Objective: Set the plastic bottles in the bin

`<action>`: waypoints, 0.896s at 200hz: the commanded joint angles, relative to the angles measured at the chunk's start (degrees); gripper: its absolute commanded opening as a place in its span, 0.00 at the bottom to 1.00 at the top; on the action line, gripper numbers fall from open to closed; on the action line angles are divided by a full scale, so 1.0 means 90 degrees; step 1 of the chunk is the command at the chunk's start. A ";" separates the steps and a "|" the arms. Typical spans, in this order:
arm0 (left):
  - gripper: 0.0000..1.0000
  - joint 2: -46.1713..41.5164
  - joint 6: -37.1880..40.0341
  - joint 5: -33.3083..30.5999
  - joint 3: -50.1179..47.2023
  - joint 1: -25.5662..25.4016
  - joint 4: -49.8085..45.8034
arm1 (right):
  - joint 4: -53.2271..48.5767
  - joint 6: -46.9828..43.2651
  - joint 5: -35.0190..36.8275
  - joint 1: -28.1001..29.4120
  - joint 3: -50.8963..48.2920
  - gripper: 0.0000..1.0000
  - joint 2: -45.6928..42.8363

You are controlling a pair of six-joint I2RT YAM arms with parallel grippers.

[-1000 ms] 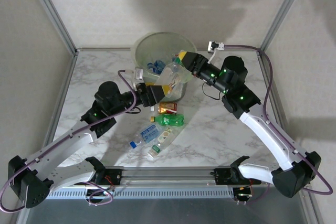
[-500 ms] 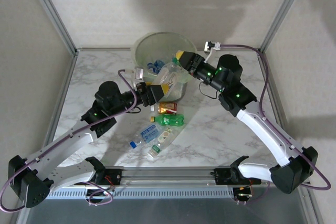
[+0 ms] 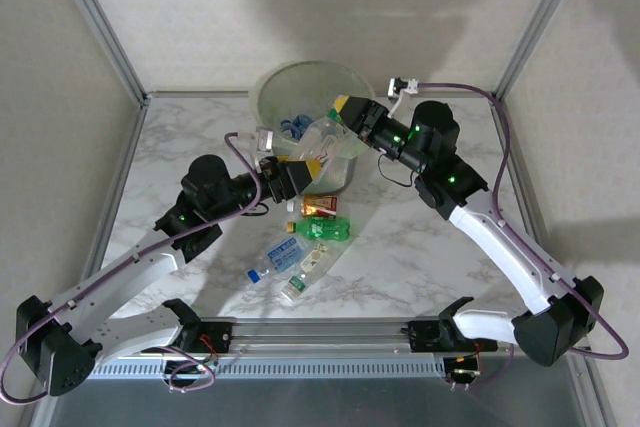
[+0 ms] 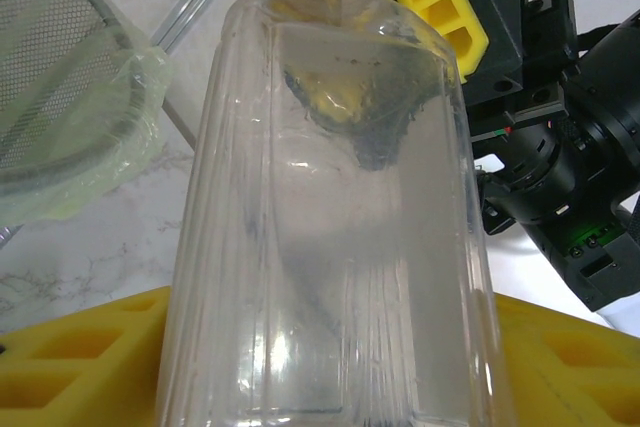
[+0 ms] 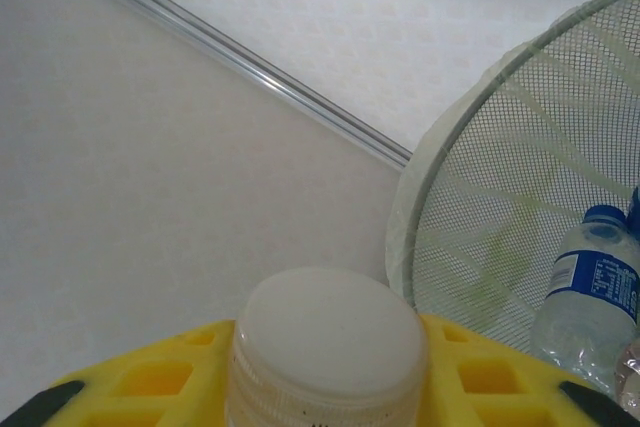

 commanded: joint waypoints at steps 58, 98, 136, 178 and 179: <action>0.55 0.0081 -0.1119 0.1546 0.0210 0.0360 0.1152 | -0.0512 -0.2250 -0.4043 -0.1572 0.0705 0.97 0.0215; 0.55 0.0194 -0.1361 0.2105 0.0196 0.0402 0.1377 | -0.0557 -0.2875 -0.5618 -0.1983 0.0529 0.94 0.0309; 0.53 0.0325 -0.1528 0.2221 0.0200 0.0402 0.1617 | 0.0018 -0.2657 -0.5913 -0.1973 0.0282 0.92 0.0138; 0.50 0.0451 -0.1515 0.2419 0.0299 0.0402 0.1569 | 0.0014 -0.2625 -0.5801 -0.1973 0.0227 0.82 0.0221; 0.50 0.0452 -0.1516 0.2422 0.0299 0.0397 0.1569 | 0.0032 -0.2617 -0.5803 -0.1973 0.0222 0.81 0.0218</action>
